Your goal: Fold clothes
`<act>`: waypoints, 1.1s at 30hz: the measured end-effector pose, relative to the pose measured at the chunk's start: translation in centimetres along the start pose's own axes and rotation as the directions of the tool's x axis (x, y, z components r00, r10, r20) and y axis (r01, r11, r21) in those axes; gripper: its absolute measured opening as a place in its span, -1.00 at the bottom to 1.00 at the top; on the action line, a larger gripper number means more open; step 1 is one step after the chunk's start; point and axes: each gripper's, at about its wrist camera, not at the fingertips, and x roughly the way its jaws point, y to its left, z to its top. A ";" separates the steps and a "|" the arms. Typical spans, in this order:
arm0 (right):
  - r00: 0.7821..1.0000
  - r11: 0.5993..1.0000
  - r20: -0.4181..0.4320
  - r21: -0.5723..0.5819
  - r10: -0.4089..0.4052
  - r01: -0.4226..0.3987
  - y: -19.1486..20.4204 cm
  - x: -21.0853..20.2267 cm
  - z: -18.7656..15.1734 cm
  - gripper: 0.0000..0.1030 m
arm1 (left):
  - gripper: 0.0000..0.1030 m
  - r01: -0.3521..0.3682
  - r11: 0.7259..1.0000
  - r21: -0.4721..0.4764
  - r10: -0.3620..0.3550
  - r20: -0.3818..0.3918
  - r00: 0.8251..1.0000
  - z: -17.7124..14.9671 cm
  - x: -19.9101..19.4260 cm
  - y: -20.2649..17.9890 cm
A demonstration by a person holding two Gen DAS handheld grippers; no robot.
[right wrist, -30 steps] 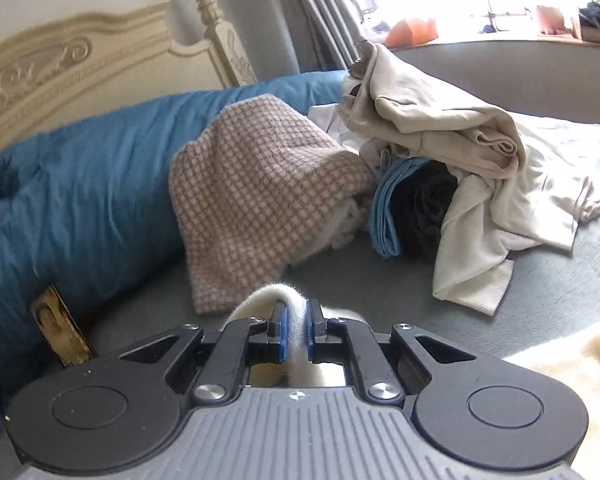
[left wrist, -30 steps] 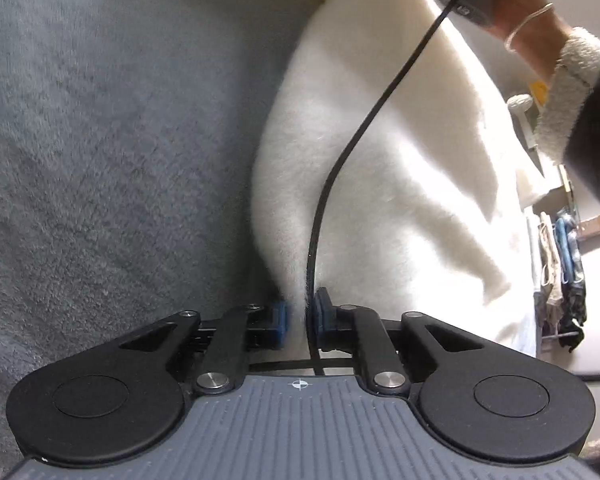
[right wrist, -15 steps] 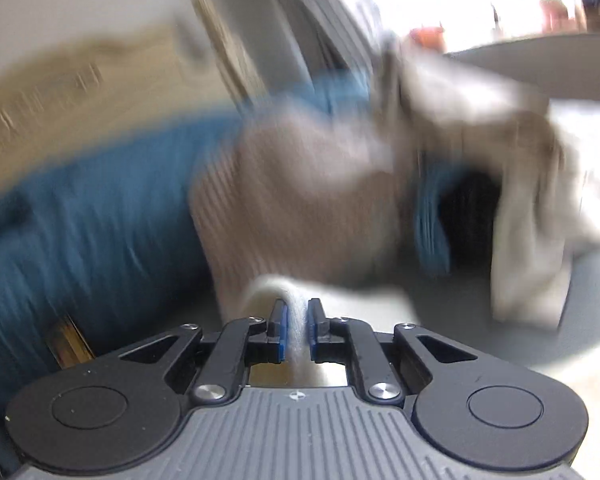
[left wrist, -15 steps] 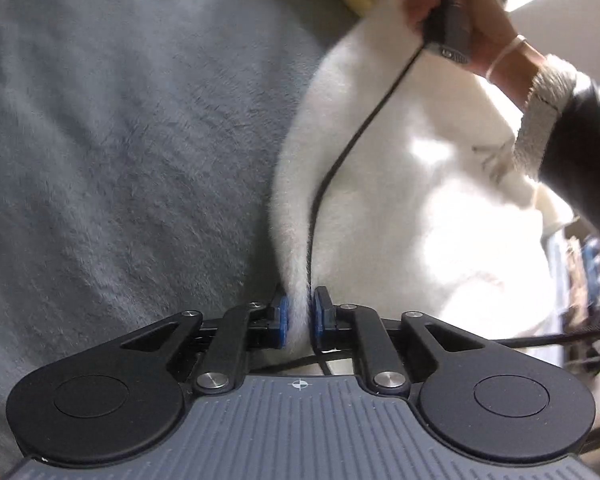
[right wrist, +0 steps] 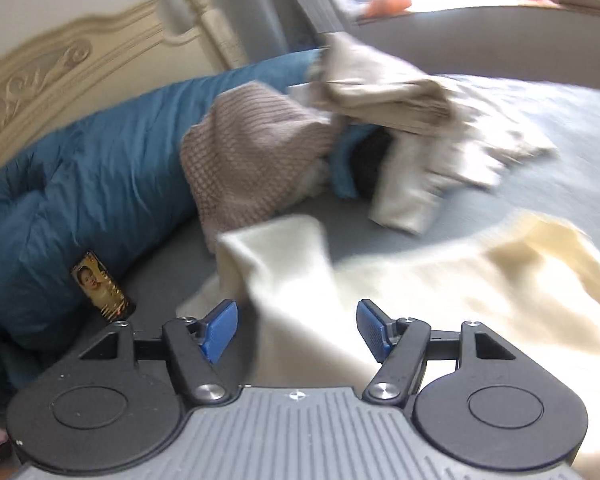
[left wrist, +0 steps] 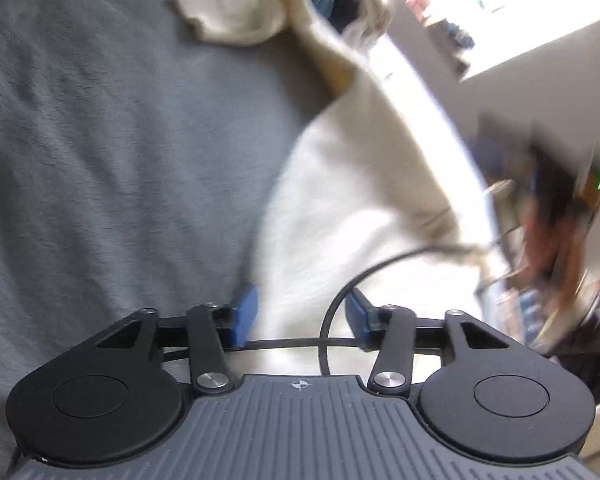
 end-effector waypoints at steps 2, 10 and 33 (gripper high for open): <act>0.996 0.994 0.013 0.066 -0.091 0.090 -2.0 -4.4 -2.7 0.37 | 0.02 0.081 0.995 -0.063 -0.082 -0.014 0.997 0.6 0.4 -0.9; 0.962 0.879 0.042 0.420 -0.269 0.228 -7.8 -14.7 -12.4 0.38 | 0.03 0.035 0.994 -0.108 -0.031 0.039 0.999 -0.2 7.1 -5.4; 0.910 1.000 -0.415 -0.014 -0.006 0.000 14.6 9.7 -16.3 -0.18 | -0.09 -0.320 0.648 0.691 0.351 0.102 0.931 -4.9 16.2 -11.0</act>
